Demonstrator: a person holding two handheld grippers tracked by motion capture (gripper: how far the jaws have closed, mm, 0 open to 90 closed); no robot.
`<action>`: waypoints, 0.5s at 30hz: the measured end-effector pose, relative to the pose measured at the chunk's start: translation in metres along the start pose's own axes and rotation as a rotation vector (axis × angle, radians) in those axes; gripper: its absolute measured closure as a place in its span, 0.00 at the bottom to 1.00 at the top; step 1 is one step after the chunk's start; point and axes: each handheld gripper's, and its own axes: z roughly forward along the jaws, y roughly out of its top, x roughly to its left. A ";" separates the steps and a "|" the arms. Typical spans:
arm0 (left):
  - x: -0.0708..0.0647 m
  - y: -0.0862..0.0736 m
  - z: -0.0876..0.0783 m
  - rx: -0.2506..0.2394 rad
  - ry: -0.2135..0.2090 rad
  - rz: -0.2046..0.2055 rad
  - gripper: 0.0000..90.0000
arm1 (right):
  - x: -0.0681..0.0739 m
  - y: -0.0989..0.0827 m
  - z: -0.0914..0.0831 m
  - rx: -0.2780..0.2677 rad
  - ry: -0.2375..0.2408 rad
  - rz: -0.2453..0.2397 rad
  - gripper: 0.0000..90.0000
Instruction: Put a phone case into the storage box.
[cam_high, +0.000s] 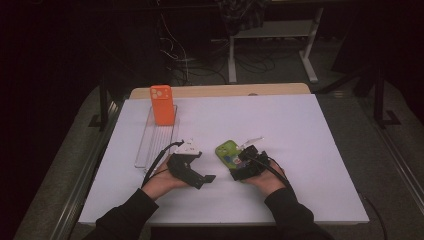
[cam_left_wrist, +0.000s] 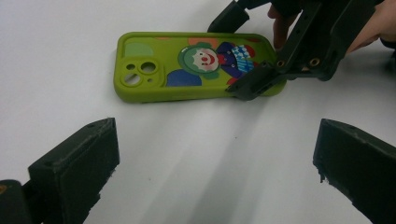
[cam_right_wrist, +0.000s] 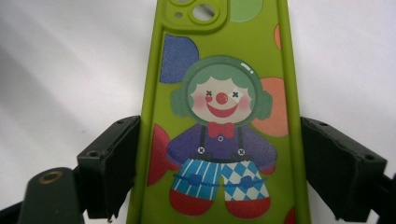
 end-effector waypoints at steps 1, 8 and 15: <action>0.000 0.000 0.000 0.001 0.000 -0.002 0.00 | 0.000 0.001 -0.001 -0.002 0.007 -0.003 0.17; 0.003 0.001 -0.001 0.001 -0.004 0.005 0.00 | -0.007 0.010 -0.015 -0.002 0.060 -0.075 0.17; 0.004 0.008 -0.005 0.015 -0.008 0.022 0.00 | -0.028 0.015 -0.034 -0.009 0.126 -0.166 0.17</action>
